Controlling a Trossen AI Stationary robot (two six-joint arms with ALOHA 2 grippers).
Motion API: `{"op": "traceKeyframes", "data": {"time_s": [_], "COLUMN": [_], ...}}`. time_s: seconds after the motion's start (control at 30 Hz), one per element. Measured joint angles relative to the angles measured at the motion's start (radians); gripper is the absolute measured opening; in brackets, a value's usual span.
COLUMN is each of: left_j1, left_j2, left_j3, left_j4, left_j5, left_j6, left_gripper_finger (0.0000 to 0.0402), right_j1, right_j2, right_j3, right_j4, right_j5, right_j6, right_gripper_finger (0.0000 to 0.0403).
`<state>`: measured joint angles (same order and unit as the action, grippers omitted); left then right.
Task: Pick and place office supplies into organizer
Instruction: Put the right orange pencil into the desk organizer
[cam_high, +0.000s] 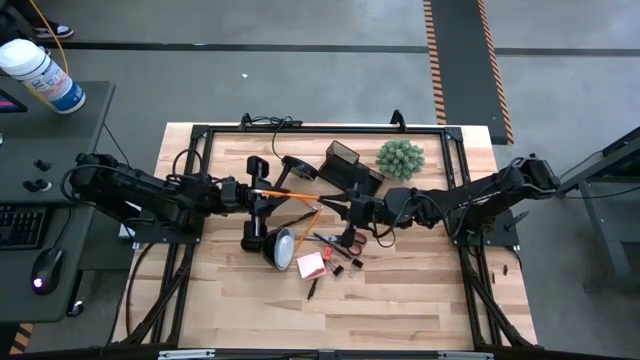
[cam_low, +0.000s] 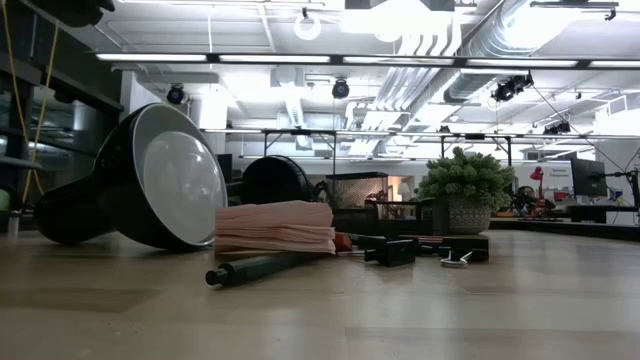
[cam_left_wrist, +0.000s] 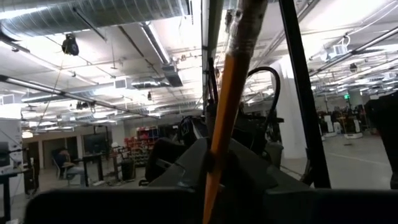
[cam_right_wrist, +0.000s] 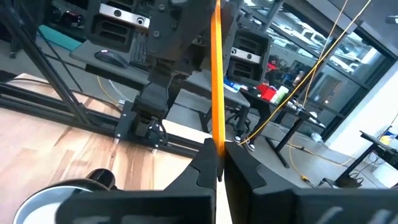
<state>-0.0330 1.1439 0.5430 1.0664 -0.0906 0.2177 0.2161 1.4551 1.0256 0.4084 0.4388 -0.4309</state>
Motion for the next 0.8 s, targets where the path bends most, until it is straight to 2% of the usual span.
{"op": "traceKeyframes", "data": {"time_s": [0.3, 0.5, 0.67, 0.8], "left_j1": [0.000, 0.001, 0.001, 0.031], "left_j2": [0.000, 0.000, 0.000, 0.000], "left_j3": [0.000, 0.000, 0.000, 0.000], "left_j4": [0.000, -0.002, -0.035, -0.058], "left_j5": [0.000, -0.007, -0.039, -0.046], "left_j6": [0.009, 0.009, 0.016, 0.009], "left_gripper_finger": [0.0006, 0.0012, 0.0005, 0.0005], "right_j1": [0.000, 0.000, 0.000, 0.009], "right_j2": [0.000, 0.000, -0.001, -0.002], "right_j3": [0.000, 0.000, 0.000, 0.000], "right_j4": [0.000, -0.008, -0.032, -0.049], "right_j5": [0.001, 0.016, 0.037, 0.100], "right_j6": [0.003, 0.016, 0.026, 0.024], "right_gripper_finger": [0.0001, 0.0002, 0.0049, 0.0095]}}
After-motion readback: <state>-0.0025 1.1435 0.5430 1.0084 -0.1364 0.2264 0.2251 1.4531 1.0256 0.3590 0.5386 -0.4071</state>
